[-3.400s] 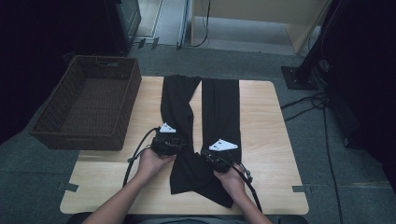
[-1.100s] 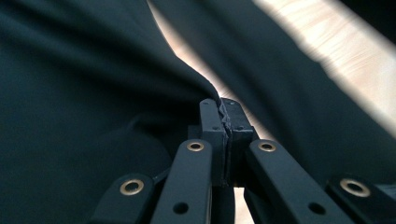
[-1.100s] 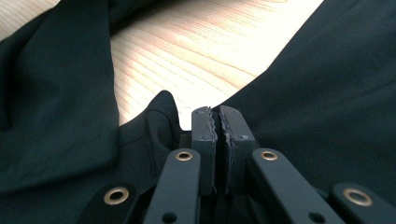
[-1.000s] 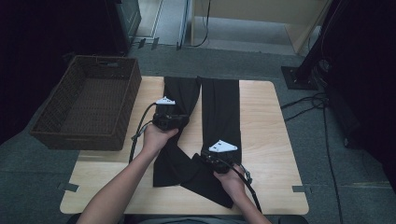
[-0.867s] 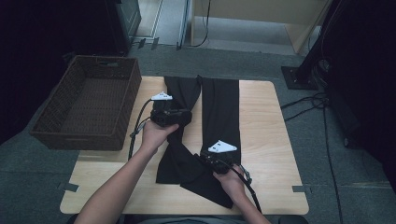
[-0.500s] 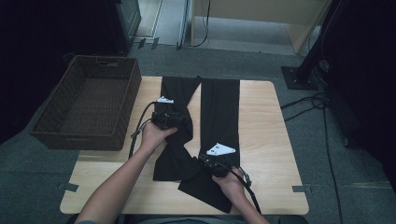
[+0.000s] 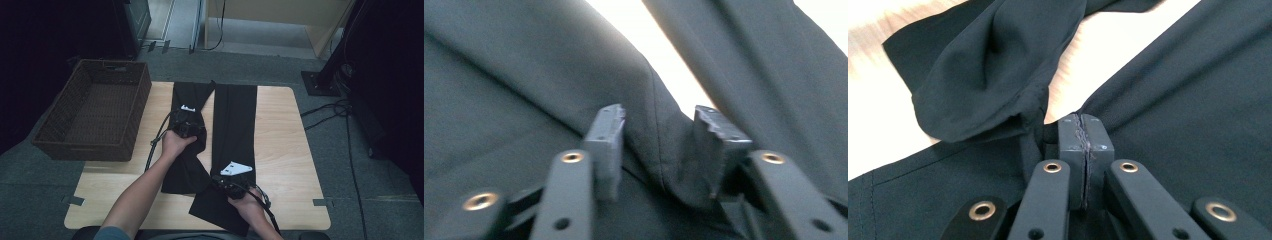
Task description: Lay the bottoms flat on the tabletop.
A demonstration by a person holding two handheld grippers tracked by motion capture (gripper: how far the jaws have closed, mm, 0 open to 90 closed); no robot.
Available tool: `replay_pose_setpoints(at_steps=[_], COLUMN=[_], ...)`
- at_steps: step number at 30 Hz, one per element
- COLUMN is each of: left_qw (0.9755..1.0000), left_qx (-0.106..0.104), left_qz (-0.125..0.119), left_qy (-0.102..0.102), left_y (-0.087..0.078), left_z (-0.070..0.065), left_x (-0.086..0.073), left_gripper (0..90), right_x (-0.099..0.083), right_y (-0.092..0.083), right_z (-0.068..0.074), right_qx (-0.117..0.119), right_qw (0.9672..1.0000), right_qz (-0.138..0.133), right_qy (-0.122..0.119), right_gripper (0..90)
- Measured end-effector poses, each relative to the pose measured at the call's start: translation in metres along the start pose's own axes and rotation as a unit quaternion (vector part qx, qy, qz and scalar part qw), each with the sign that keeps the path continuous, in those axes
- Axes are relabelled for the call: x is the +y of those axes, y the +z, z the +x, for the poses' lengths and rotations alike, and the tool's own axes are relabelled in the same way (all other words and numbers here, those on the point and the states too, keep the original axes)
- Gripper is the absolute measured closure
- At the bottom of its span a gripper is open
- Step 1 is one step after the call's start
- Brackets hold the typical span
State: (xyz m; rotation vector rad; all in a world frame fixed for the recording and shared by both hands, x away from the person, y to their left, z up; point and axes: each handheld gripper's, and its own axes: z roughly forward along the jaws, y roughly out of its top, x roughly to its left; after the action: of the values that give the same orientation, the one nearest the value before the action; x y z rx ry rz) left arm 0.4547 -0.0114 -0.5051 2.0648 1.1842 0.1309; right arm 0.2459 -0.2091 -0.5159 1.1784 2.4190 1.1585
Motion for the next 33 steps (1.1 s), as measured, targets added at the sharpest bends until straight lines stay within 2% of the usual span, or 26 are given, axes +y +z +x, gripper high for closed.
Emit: replay_pose_setpoints(at_steps=[5,9,12,14,16,17,19,21,23,27,30,33], left_qw=[0.9998,0.9995,0.9982,0.9969,0.9956,0.995,0.9936,0.9924,0.9916,0.9917,0.9921,0.9923], left_qx=[0.002,-0.028,-0.051,-0.061,-0.075,-0.079,-0.095,-0.098,-0.101,-0.103,-0.109,-0.108], left_qz=[-0.003,0.001,-0.003,-0.004,-0.004,-0.002,0.005,0.008,0.011,0.011,0.001,-0.002], left_qy=[0.019,0.015,0.031,0.049,0.056,0.061,0.061,0.073,0.079,0.075,0.062,0.06], left_y=[-0.001,-0.006,-0.016,-0.024,-0.032,-0.035,-0.041,-0.045,-0.048,-0.053,-0.058,-0.06], left_z=[0.003,0.003,-0.006,-0.013,-0.018,-0.02,-0.023,-0.027,-0.03,-0.029,-0.027,-0.026], left_x=[-0.005,-0.012,-0.024,-0.033,-0.042,-0.047,-0.057,-0.068,-0.077,-0.084,-0.09,-0.095], left_gripper=[88.5,89.9,90.0,90.0,90.0,90.0,90.0,90.0,90.0,89.9,89.9,89.9], right_x=[0.0,0.0,0.001,0.002,0.003,0.005,0.007,0.011,0.016,0.031,0.047,0.058], right_y=[0.002,0.003,0.004,0.004,0.005,0.006,0.006,0.005,0.002,0.0,0.004,0.016], right_z=[-0.001,-0.002,-0.003,-0.005,-0.006,-0.008,-0.009,-0.013,-0.016,-0.03,-0.052,-0.071], right_qx=[0.001,0.003,0.009,0.017,0.022,0.026,0.027,0.027,0.019,-0.014,-0.03,-0.057], right_qw=[1.0,0.9999,0.9999,0.9997,0.9996,0.9995,0.9994,0.9992,0.9991,0.9986,0.9963,0.9946], right_qz=[-0.007,-0.01,-0.011,-0.011,-0.011,-0.008,-0.006,-0.016,-0.029,-0.049,-0.067,-0.069], right_qy=[0.004,0.005,0.007,0.01,0.012,0.017,0.021,0.026,0.024,0.015,0.045,0.053], right_gripper=[89.4,88.4,83.9,80.5,75.8,69.6,66.9,64.0,60.7,52.8,47.0,42.1])
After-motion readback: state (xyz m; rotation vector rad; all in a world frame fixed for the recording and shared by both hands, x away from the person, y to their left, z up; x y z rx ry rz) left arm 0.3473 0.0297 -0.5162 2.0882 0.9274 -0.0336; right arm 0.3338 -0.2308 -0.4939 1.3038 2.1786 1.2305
